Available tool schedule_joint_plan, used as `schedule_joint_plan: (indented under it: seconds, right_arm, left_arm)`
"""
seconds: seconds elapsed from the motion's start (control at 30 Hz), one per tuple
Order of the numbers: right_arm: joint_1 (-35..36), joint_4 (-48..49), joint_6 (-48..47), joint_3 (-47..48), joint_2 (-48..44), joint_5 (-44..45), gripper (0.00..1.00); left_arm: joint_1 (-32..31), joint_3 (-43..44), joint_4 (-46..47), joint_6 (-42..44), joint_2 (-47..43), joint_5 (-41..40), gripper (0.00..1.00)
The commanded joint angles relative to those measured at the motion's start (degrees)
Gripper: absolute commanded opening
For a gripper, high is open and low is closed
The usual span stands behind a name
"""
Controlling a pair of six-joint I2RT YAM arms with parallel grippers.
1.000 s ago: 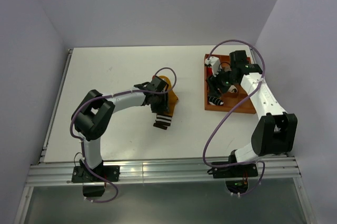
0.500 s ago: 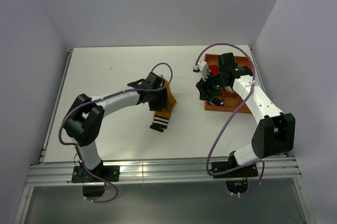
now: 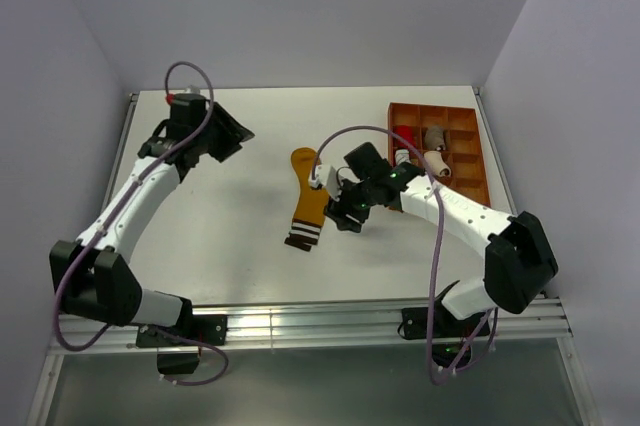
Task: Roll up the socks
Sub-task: Roll the sock at the center of the board.
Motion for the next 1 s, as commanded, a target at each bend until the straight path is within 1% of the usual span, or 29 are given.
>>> schedule_joint_plan:
  seconds: [0.0,0.1,0.27,0.5,0.77,0.97]
  right_arm:
    - [4.84,8.16,6.76,-0.95,-0.46,4.54,0.65]
    - [8.79,10.19,9.57,0.28,2.00,6.30,0.65]
    - [13.38,9.84,13.89,4.41,9.02,8.59,0.65]
    - [19.71,11.77,16.09,5.46,16.06,12.98,0.65]
    - [22.44,12.30,16.53,6.70,20.37,15.18,0.65]
    - [22.61,14.76,17.32,5.91,20.03,21.51,0.64]
  left_arm:
    - [2.25,2.09,-2.91,-0.55,-4.26,-0.66,0.54]
    - [4.62,2.71,-4.06,0.42,-6.02,-0.22,0.54]
    - [7.00,0.78,-3.27,0.69,-8.92,1.71,0.55]
    - [7.71,-0.36,-2.04,1.39,-9.89,4.00,0.55]
    - [7.80,-2.12,-0.98,2.53,-10.77,4.70,0.55]
    - [7.80,-3.09,-0.37,3.15,-11.03,4.61,0.55]
